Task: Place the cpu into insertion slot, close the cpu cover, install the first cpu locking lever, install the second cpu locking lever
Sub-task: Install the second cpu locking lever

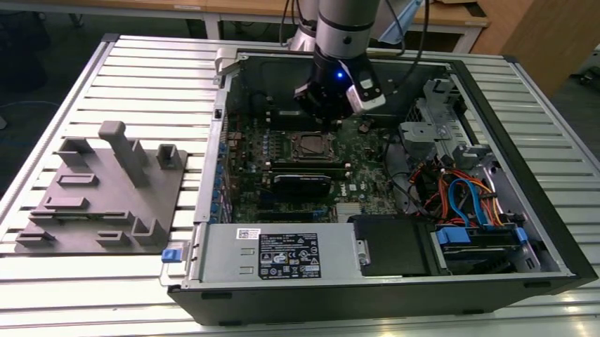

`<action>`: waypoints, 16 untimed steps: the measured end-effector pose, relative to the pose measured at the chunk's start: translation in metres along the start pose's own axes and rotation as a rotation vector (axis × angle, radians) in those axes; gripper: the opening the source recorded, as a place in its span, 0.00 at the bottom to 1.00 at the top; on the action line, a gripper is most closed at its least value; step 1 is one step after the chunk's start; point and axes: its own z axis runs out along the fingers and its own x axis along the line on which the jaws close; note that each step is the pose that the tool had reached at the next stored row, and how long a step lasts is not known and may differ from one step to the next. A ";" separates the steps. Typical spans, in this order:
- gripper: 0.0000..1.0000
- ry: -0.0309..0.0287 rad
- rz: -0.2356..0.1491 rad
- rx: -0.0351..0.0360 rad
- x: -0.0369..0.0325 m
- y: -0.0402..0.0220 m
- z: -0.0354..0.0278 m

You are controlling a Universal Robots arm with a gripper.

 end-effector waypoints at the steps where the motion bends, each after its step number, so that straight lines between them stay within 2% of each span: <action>1: 0.11 0.0000 0.000 -0.0001 0.0000 -0.0006 0.0000; 16: 0.11 0.0000 0.000 -0.0001 -0.0003 -0.0068 -0.0001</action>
